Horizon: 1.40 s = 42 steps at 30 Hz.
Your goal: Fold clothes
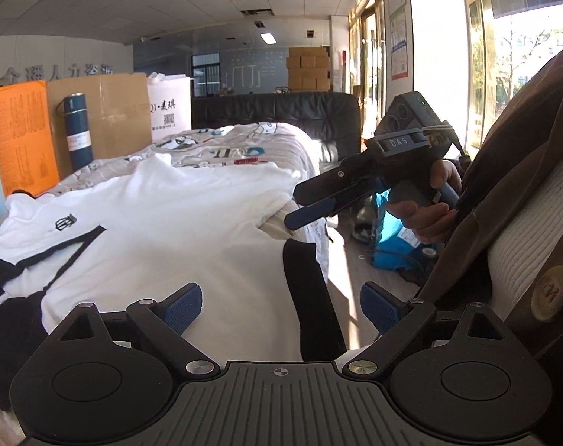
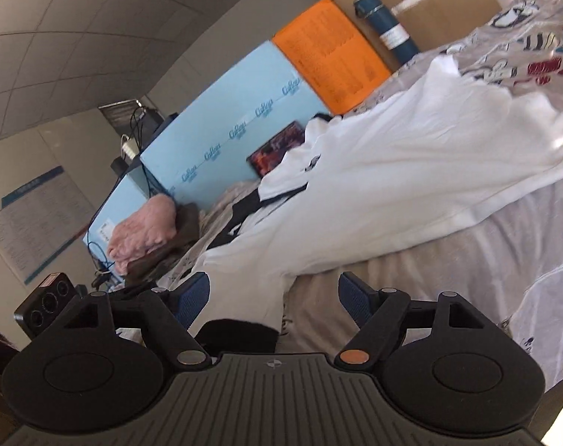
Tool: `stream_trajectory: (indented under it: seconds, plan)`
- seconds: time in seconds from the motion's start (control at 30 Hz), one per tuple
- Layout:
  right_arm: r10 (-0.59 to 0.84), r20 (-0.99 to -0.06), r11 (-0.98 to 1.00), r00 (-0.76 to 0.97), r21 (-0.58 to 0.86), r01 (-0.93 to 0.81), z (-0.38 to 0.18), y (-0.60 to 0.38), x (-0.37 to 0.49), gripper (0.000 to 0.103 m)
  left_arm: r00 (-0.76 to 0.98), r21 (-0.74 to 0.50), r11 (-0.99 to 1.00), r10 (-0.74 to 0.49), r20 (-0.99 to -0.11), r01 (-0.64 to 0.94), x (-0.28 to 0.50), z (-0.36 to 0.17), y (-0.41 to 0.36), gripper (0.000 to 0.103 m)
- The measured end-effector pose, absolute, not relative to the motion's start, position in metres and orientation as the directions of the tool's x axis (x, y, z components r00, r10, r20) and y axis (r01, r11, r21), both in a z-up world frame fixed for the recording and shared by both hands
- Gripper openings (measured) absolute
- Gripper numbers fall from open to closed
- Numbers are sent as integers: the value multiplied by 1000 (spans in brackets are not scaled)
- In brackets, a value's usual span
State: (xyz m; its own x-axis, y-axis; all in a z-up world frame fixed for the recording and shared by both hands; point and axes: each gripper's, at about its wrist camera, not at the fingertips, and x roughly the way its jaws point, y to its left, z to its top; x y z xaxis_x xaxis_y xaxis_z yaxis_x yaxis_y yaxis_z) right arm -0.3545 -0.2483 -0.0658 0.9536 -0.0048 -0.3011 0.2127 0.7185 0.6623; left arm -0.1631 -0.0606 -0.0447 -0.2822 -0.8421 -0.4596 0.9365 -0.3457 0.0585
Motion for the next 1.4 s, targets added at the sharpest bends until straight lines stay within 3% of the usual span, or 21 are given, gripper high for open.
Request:
stream_trajectory:
  seconds: [0.13, 0.3, 0.33, 0.43, 0.53, 0.67, 0.7, 0.73, 0.77, 0.8, 0.83, 0.9, 0.93, 1.03, 1.07, 1.23, 1.4]
  plan:
    - [62, -287, 688, 956, 706, 167, -71, -246, -346, 75, -277, 66, -357, -817, -505, 932, -169, -54, -68, 94]
    - [178, -248, 617, 952, 782, 89, -82, -246, -338, 65, -271, 83, -362, -812, -516, 928, -172, -54, -70, 94]
    - [190, -242, 611, 951, 788, 78, -83, -246, -336, 61, -273, 80, -361, -815, -512, 929, -172, -53, -70, 94]
    - [254, -220, 578, 942, 815, 34, -87, -247, -327, 29, -283, 62, -357, -825, -490, 932, -174, -52, -71, 94]
    - [285, -183, 548, 941, 836, -4, -88, -250, -320, 20, -273, 54, -334, -843, -464, 941, -180, -53, -74, 94]
    - [279, -39, 473, 960, 875, -102, -83, -264, -320, 14, -215, 62, -267, -874, -436, 962, -189, -56, -79, 94]
    - [274, -21, 467, 962, 877, -114, -80, -266, -319, 14, -192, 70, -244, -883, -428, 967, -191, -56, -80, 90]
    - [270, -19, 474, 963, 873, -116, -78, -267, -318, 14, -169, 60, -213, -891, -421, 975, -188, -54, -81, 73]
    - [267, -17, 480, 964, 869, -118, -76, -268, -317, 13, -146, 45, -181, -898, -414, 982, -184, -52, -82, 55]
    - [264, -19, 492, 964, 863, -118, -74, -269, -317, 13, -123, 31, -148, -904, -409, 989, -181, -49, -83, 26]
    - [260, -25, 508, 965, 854, -115, -72, -270, -318, 13, -99, 6, -110, -914, -393, 994, -173, -45, -82, 4]
    - [246, -46, 555, 968, 826, -102, -67, -270, -322, 17, -47, -47, -33, -934, -353, 998, -156, -36, -80, 1]
    - [226, -67, 600, 972, 795, -85, -62, -268, -326, 25, -33, -78, -7, -943, -330, 997, -147, -31, -80, 1]
    - [130, -144, 755, 981, 656, -4, -46, -261, -338, 59, -35, -148, 7, -958, -283, 989, -131, -18, -80, 1]
    - [85, -178, 808, 980, 588, 37, -41, -258, -341, 63, -32, -151, 11, -961, -276, 989, -129, -15, -81, 1]
    - [-128, -358, 946, 925, 234, 222, -34, -255, -341, 64, -36, -155, 5, -966, -255, 988, -125, -7, -94, 2]
    - [-299, -451, 937, 841, 27, 348, -43, -278, -342, 64, -22, -149, 15, -969, -246, 989, -122, 0, -100, 2]
